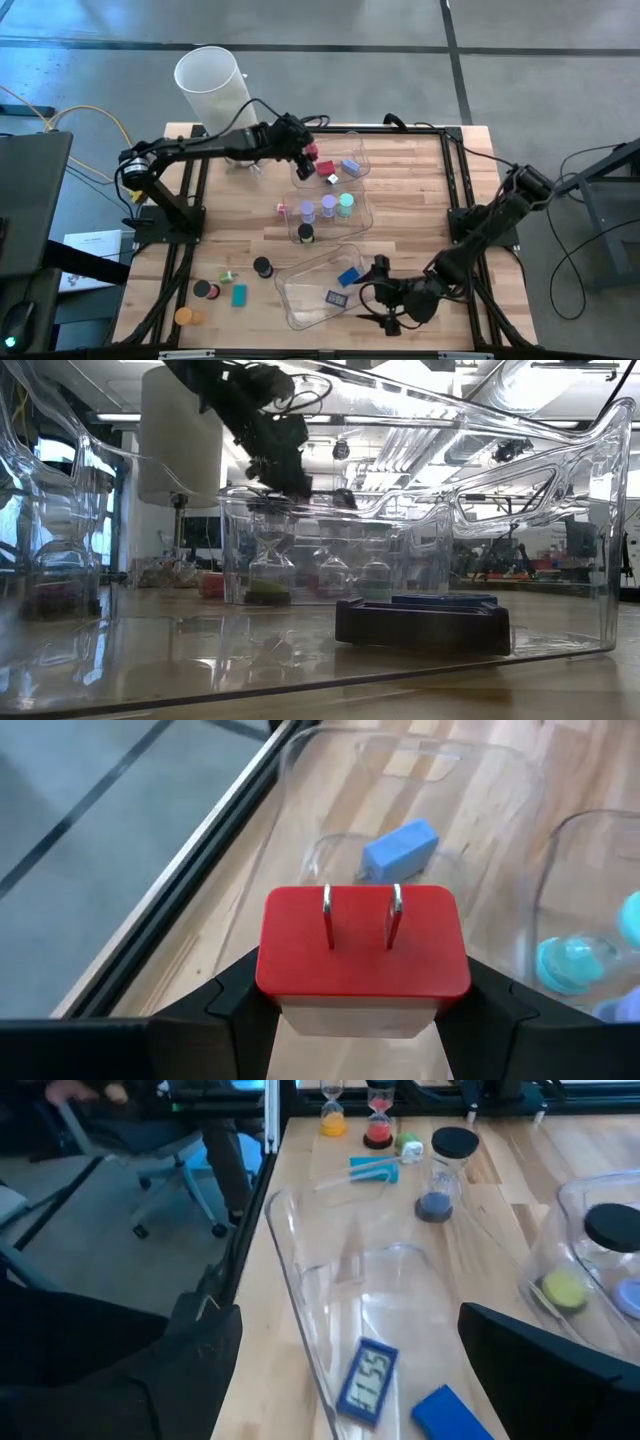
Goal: Pick & Place Office items
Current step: Put the red charger adapter into the top transparent bin
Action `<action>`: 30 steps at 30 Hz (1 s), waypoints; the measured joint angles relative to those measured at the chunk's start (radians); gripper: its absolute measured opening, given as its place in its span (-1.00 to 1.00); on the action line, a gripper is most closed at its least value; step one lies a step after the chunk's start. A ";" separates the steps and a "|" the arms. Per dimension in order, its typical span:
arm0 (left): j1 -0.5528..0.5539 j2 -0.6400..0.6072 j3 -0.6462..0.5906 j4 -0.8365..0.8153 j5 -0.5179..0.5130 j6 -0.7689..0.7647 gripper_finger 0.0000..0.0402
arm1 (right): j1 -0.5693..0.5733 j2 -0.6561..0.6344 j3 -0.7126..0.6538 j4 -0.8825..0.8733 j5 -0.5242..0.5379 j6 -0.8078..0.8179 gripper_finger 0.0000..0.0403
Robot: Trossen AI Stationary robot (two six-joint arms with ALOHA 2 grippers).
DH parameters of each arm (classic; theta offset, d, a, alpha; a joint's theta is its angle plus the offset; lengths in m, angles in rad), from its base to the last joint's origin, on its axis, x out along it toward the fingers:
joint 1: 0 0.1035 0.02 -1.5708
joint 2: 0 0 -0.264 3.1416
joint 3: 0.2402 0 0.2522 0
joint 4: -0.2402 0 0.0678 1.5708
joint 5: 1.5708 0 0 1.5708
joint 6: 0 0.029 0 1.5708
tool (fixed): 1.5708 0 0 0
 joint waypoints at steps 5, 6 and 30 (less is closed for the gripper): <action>0.013 0.007 0.000 -0.041 0.002 -0.038 0.00 | -0.007 -0.045 0.000 -0.118 0.001 -0.003 0.80; 0.013 0.014 0.000 -0.046 0.002 -0.038 0.00 | -0.013 -0.050 0.000 -0.137 0.001 -0.004 0.80; 0.011 0.146 0.000 -0.090 0.001 -0.108 0.18 | -0.134 -0.077 0.000 -0.403 -0.061 -0.091 0.80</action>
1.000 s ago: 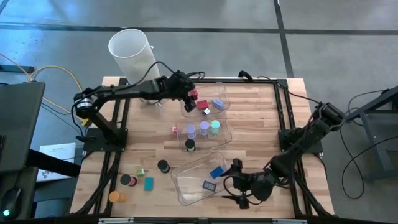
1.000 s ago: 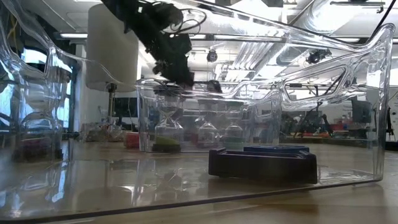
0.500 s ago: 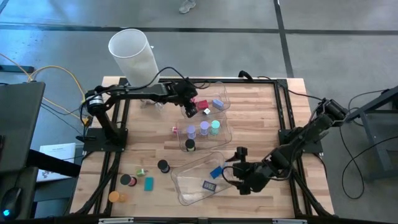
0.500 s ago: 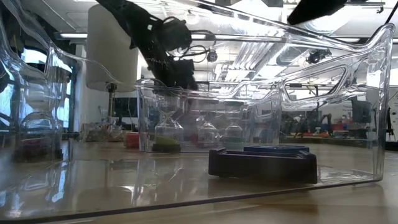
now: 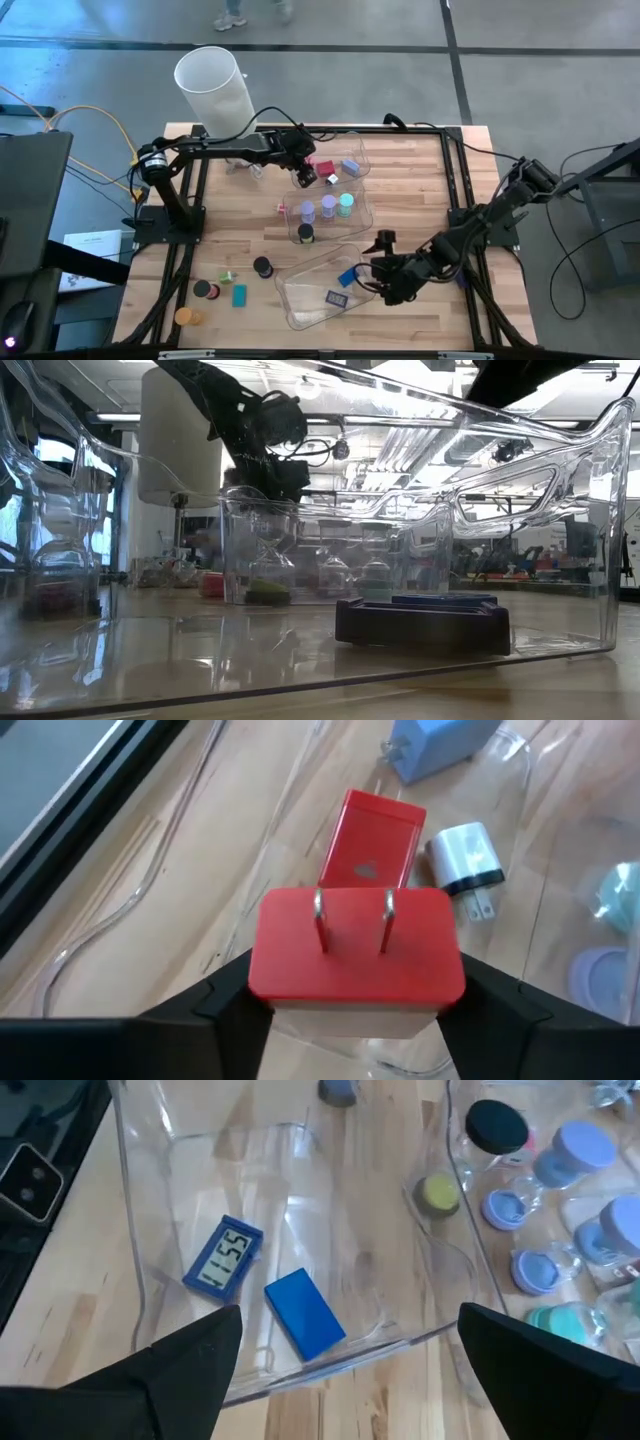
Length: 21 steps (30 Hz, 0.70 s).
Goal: Pick & Place Office items
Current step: Put the red charger adapter into the top transparent bin, then put the dark blue digital clock into the bottom transparent bin
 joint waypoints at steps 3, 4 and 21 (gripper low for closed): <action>0.000 0.003 0.000 0.004 0.000 -0.002 0.32 | -0.009 0.000 0.000 -0.002 -0.032 -0.011 0.80; 0.000 0.005 0.000 0.007 0.000 -0.004 0.33 | -0.011 0.000 0.000 -0.006 -0.038 -0.011 0.80; -0.141 -0.193 0.066 0.030 -0.100 0.081 0.38 | -0.010 -0.001 0.000 -0.022 -0.105 0.035 0.80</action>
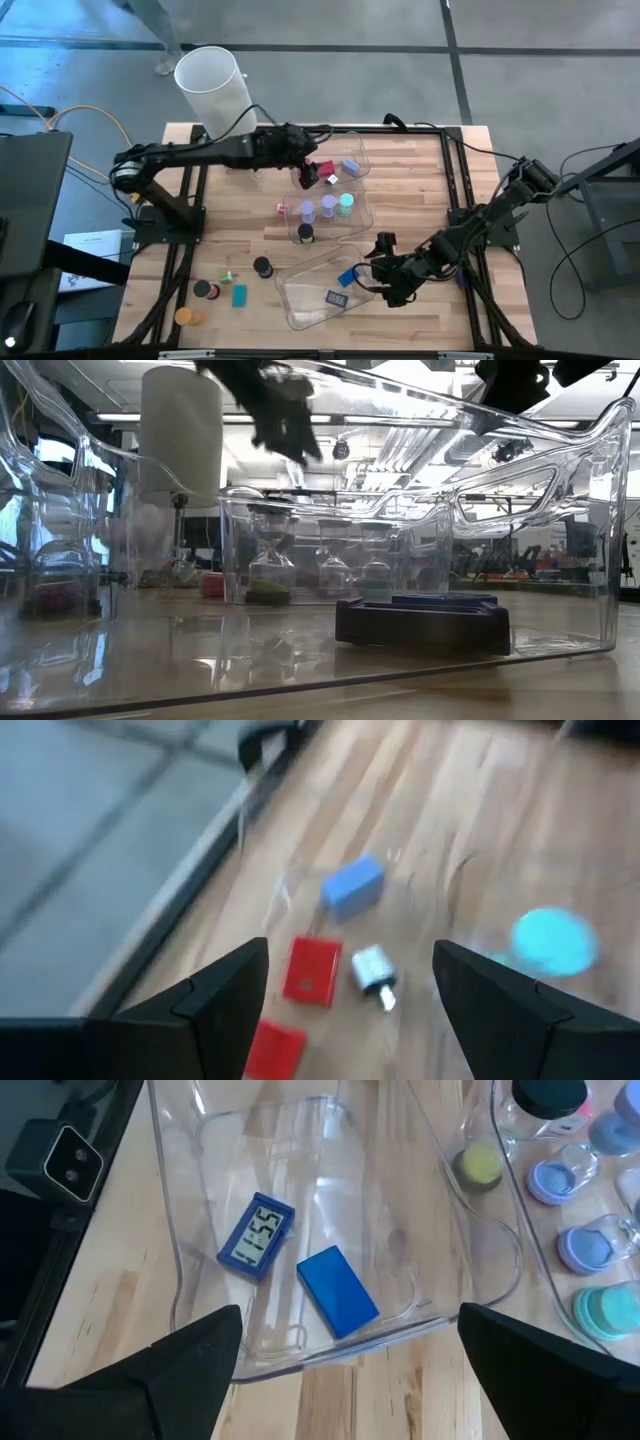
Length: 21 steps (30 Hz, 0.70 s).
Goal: Pick & Place Office items
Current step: Put the dark blue digital clock into the bottom transparent bin
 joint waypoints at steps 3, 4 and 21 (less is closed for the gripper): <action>-0.084 -0.074 0.001 -0.005 -0.073 0.019 0.38 | 0.000 0.000 0.000 -0.004 -0.006 -0.009 0.80; -0.113 -0.098 0.001 -0.010 -0.092 0.015 0.38 | 0.000 0.000 0.000 -0.009 -0.019 -0.016 0.80; -0.572 -0.225 0.000 -0.199 -0.132 -0.212 0.38 | 0.032 -0.053 0.000 -0.244 -0.588 0.401 0.80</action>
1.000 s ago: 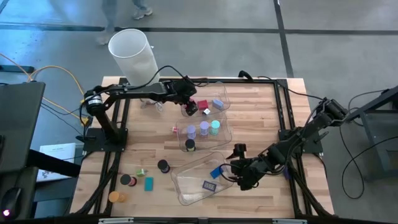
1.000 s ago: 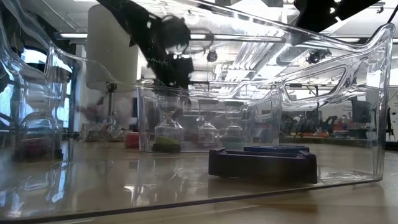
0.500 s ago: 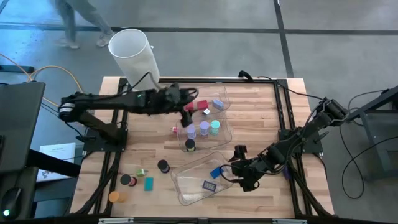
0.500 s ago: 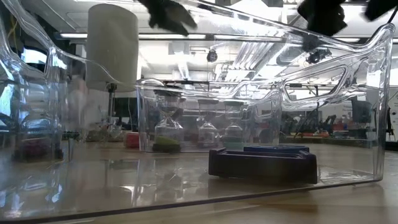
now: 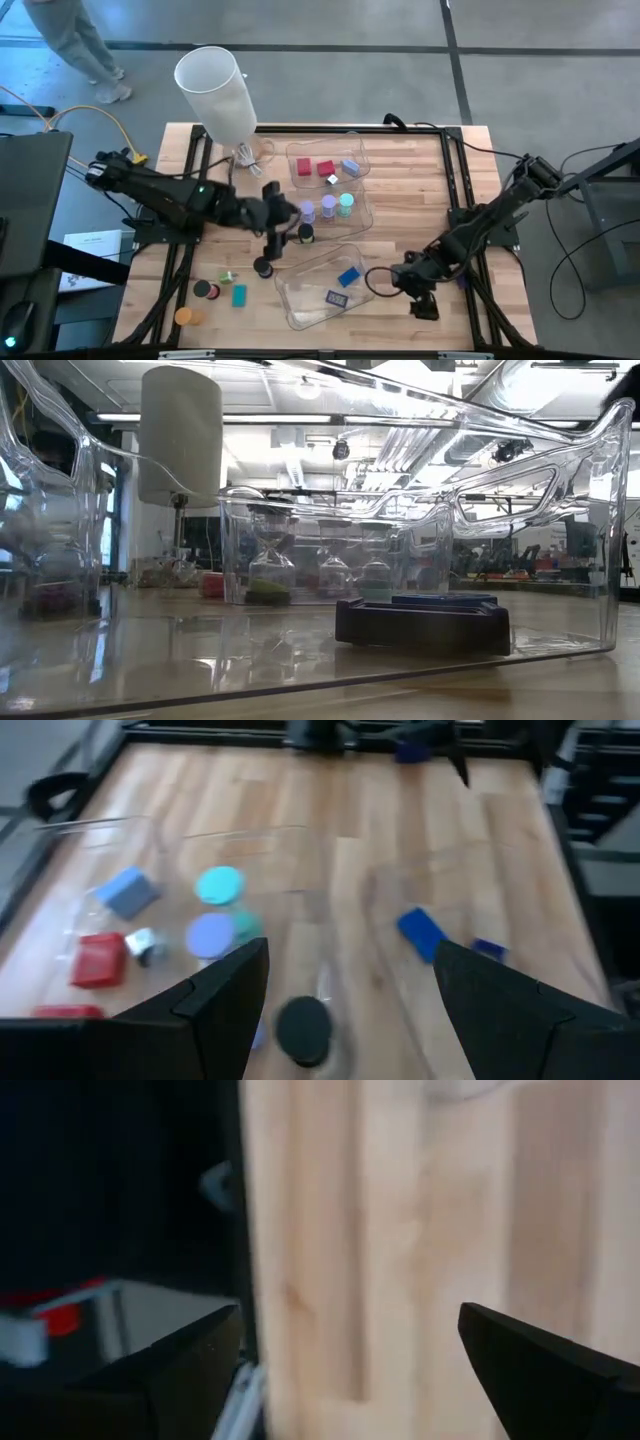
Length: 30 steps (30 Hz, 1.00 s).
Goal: Pick & Place Office items
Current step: Put the dark blue digital clock into the bottom transparent bin
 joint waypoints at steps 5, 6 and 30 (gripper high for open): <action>-0.095 0.003 0.000 0.002 -0.001 -0.030 0.38 | 0.056 0.000 0.000 0.033 0.038 0.147 0.80; -0.109 0.007 0.000 0.004 -0.001 -0.035 0.38 | 0.067 0.000 0.000 0.023 0.050 0.186 0.80; -0.243 0.015 -0.002 0.057 0.000 -0.005 0.38 | 0.139 0.010 -0.019 -0.606 0.223 0.924 0.80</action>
